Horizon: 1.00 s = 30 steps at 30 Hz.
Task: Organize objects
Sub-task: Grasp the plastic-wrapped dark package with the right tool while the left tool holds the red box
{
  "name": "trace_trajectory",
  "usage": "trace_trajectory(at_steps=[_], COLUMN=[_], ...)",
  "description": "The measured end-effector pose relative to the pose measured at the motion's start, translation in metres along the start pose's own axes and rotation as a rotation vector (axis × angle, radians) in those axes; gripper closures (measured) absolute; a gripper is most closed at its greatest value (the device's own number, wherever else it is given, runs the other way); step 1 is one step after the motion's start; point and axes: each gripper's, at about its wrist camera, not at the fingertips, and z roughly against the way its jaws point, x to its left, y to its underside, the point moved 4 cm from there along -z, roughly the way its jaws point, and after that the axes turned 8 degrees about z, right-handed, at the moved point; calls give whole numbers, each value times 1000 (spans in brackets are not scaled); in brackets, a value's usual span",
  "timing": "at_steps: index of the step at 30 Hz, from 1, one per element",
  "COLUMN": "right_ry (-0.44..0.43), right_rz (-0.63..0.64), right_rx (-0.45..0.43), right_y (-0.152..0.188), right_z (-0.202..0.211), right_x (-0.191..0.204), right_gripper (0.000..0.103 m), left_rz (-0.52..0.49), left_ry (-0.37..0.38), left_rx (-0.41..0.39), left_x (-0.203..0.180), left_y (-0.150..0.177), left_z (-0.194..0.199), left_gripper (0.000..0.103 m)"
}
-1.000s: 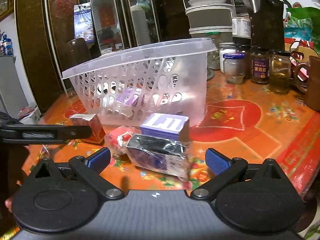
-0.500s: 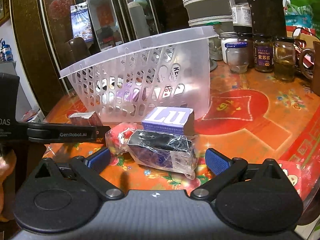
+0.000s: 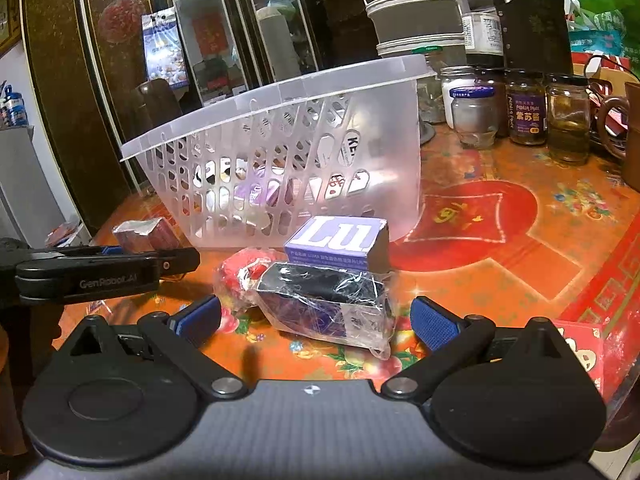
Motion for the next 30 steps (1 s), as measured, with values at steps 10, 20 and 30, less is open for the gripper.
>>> trace_trajectory(at_steps=[10,20,30], right_ry=[135,162,160], right_rz=[157,166,173], right_rx=[108,140,84], right_y=[-5,-16,-15], right_z=[-15,-28,-21], right_x=[18,16,22], right_gripper=[20,20,27], left_rz=[39,49,42], left_ry=[19,33,40], left_rx=[-3,6,13], left_x=[12,13,12], left_y=[0,2,3], left_z=[2,0,0], left_gripper=[41,40,40])
